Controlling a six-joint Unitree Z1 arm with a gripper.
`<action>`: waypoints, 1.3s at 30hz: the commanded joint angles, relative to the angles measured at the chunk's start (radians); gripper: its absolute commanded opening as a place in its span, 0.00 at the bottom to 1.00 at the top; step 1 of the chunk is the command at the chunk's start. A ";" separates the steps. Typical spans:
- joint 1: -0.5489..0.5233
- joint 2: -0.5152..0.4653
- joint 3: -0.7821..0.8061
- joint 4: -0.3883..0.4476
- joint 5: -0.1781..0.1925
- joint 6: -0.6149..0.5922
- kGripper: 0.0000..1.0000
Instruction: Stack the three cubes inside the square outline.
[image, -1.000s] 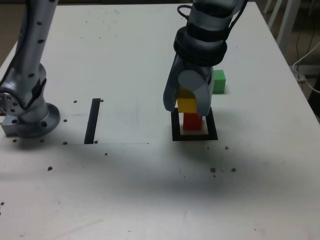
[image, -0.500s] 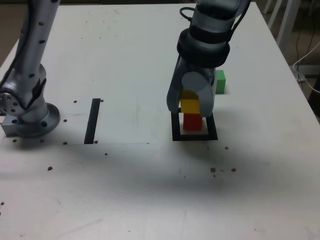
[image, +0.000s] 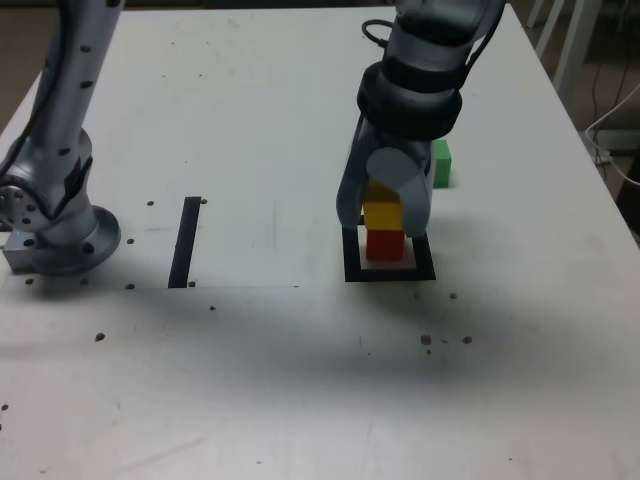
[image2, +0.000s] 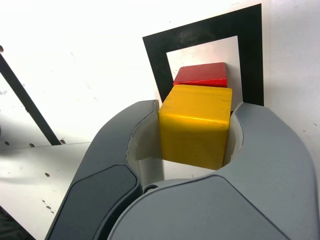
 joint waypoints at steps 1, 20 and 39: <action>0.003 0.007 0.002 -0.003 0.001 -0.001 0.40; 0.014 0.009 0.022 -0.009 0.002 0.018 0.92; 0.044 -0.070 0.028 0.005 0.094 0.010 0.98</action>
